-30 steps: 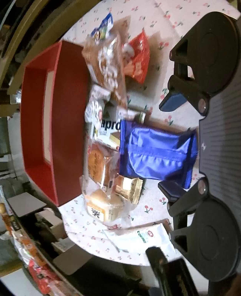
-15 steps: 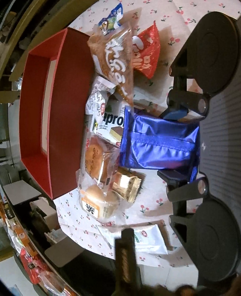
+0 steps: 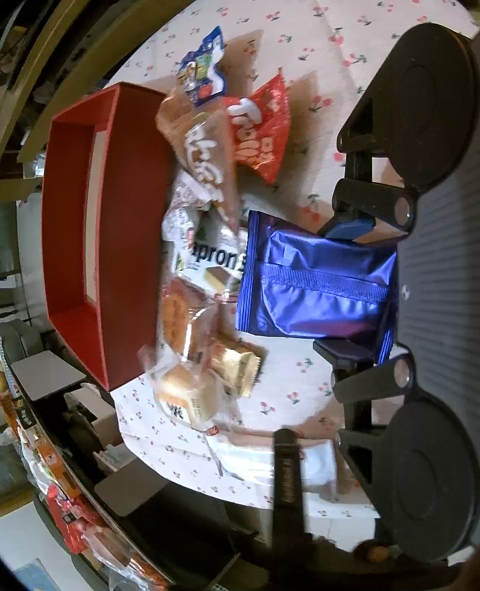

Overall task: Organize snacks
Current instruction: 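Lift both held snacks and carry them over the red box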

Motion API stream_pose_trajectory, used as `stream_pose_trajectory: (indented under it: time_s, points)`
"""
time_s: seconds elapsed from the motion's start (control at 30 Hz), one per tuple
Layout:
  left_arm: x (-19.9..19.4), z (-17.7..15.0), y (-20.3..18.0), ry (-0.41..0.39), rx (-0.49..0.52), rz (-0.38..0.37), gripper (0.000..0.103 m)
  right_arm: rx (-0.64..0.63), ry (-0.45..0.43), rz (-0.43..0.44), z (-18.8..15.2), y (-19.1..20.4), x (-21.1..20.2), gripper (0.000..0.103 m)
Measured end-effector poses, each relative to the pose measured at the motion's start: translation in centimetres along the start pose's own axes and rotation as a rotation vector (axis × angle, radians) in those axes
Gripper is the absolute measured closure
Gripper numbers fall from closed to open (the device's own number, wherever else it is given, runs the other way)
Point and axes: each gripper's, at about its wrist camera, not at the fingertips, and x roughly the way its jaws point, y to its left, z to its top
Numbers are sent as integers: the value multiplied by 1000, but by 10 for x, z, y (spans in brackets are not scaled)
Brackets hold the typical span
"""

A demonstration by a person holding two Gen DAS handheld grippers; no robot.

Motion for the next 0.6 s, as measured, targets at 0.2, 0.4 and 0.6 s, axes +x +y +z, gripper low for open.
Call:
stream_pose_trajectory:
  time_s: [0.2,0.4,0.6]
  points:
    - [-19,-32,-11,8,76,-38,39,5,27,3,-12,-6,-3,43]
    - [-10,-12,-14,-54,43,14,11,8,48,10,-12,-6,1,43]
    - [2,-14,4,14,-104,-26,19,-15,36,-1,-6,-3,8,42]
